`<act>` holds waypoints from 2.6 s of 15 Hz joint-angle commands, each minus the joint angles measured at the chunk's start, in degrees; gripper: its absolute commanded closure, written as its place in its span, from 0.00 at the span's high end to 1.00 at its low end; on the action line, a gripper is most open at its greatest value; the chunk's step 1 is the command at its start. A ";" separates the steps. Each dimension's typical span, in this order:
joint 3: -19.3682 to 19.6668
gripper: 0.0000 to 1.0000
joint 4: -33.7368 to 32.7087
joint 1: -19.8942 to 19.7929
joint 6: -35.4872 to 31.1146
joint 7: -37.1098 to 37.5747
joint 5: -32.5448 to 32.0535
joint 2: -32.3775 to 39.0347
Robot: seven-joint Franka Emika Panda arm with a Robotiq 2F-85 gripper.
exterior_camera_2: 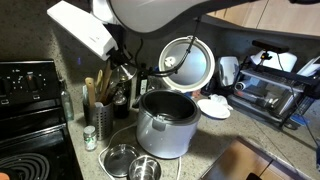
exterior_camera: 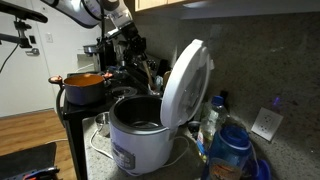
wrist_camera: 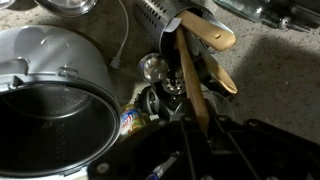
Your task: Get a wooden spoon from the rack, use it to stir in the cooker, and then put it back on the rack
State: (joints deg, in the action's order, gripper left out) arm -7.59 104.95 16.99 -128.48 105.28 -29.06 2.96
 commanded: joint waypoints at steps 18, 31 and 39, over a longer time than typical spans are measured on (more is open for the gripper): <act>-5.99 0.05 -5.08 -2.19 18.40 -4.70 -0.08 -9.77; -7.34 0.05 -6.33 -3.77 26.26 -3.23 -0.44 -13.96; -6.91 0.05 -1.14 -7.91 34.13 1.88 0.75 -22.66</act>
State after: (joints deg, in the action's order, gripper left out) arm -14.20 99.70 11.52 -94.72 104.56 -29.09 -15.47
